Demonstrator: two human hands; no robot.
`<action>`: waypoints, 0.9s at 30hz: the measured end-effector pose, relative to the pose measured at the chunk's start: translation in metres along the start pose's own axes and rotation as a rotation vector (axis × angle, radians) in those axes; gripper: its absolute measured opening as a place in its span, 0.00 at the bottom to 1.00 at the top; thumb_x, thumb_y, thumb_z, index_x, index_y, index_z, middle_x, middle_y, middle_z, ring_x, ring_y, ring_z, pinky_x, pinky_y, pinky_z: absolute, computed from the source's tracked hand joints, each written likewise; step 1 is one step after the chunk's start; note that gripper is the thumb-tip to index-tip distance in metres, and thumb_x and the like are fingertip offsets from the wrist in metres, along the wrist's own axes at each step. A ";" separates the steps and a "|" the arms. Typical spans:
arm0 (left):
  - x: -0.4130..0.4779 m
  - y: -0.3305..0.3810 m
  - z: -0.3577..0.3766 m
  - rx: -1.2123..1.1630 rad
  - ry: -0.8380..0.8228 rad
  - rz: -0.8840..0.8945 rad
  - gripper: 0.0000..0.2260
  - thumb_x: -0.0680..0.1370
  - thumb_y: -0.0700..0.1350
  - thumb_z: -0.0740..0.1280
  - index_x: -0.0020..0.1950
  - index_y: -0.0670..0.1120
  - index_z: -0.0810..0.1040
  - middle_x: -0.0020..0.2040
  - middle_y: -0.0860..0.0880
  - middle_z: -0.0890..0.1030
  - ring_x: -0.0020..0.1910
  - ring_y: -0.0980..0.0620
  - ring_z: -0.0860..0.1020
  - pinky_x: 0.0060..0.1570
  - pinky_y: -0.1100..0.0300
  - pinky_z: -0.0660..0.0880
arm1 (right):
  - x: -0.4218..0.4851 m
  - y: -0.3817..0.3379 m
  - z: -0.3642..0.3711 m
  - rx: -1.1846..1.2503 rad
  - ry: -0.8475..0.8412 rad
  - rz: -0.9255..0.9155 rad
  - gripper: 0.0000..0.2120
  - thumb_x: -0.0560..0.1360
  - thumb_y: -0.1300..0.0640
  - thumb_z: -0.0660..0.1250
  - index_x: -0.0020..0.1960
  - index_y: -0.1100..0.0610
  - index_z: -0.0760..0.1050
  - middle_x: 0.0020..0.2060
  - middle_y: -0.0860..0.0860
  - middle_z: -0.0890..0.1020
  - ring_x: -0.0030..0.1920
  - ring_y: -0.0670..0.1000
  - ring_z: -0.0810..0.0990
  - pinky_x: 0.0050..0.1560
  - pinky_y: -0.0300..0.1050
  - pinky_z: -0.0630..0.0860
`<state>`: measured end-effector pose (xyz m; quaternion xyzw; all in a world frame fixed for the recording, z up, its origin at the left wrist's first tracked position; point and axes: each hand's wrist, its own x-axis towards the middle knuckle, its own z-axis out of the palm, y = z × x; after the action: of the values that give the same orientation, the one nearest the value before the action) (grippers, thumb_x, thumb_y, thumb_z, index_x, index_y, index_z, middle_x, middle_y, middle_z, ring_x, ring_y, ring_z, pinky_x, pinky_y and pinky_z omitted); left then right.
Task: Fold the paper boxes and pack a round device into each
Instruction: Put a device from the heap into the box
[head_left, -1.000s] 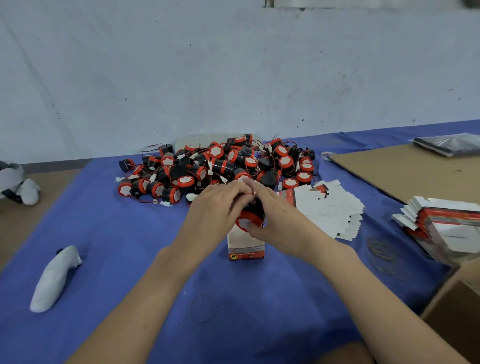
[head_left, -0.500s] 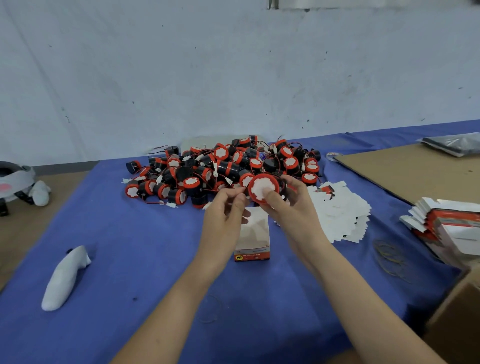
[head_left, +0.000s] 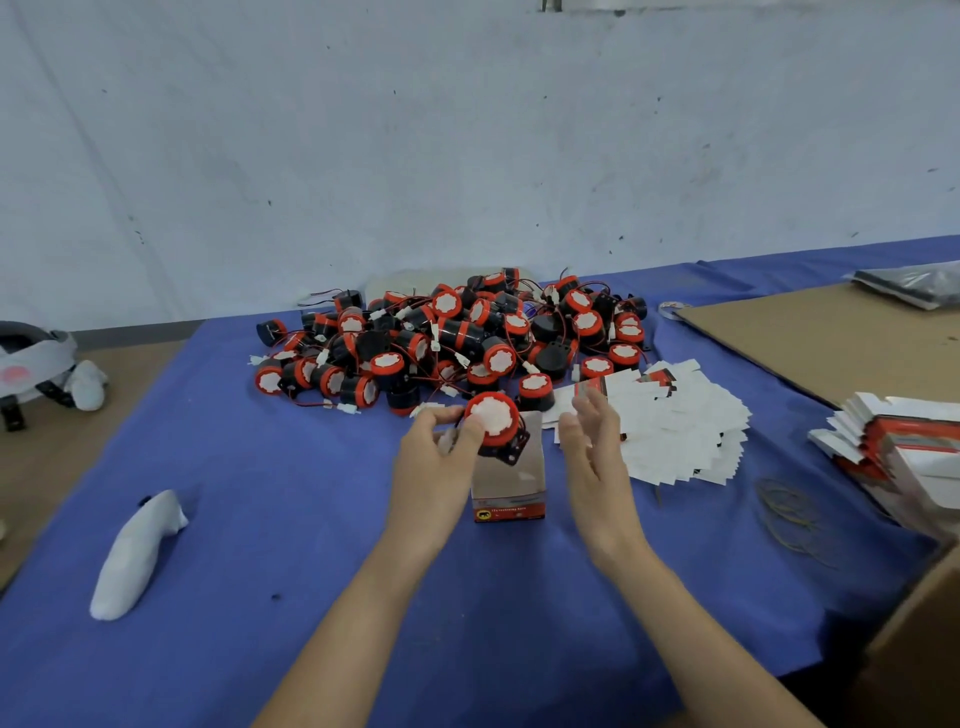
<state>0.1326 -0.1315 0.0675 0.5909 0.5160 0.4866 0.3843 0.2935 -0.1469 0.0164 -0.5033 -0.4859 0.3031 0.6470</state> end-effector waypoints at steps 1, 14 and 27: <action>-0.001 -0.002 0.000 0.083 0.010 0.033 0.07 0.80 0.55 0.66 0.56 0.56 0.75 0.48 0.57 0.82 0.46 0.67 0.79 0.37 0.72 0.72 | -0.001 0.009 -0.003 -0.032 -0.065 0.048 0.36 0.73 0.28 0.61 0.77 0.33 0.53 0.74 0.31 0.63 0.73 0.34 0.62 0.68 0.37 0.65; 0.005 -0.015 0.031 0.859 -0.019 0.144 0.14 0.84 0.52 0.56 0.67 0.49 0.70 0.52 0.47 0.81 0.43 0.52 0.73 0.33 0.60 0.64 | 0.002 0.072 -0.002 -0.399 -0.282 0.169 0.36 0.61 0.36 0.76 0.63 0.21 0.62 0.52 0.31 0.77 0.53 0.36 0.78 0.48 0.34 0.77; 0.012 -0.035 0.033 1.167 -0.351 0.160 0.13 0.80 0.35 0.58 0.64 0.40 0.70 0.57 0.43 0.78 0.47 0.45 0.79 0.37 0.57 0.70 | -0.004 0.049 0.007 -0.217 -0.257 0.248 0.14 0.77 0.39 0.66 0.61 0.32 0.69 0.55 0.37 0.81 0.58 0.42 0.80 0.55 0.38 0.78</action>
<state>0.1567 -0.1122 0.0282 0.8120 0.5805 0.0464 0.0388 0.2901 -0.1323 -0.0309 -0.5833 -0.5285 0.3882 0.4793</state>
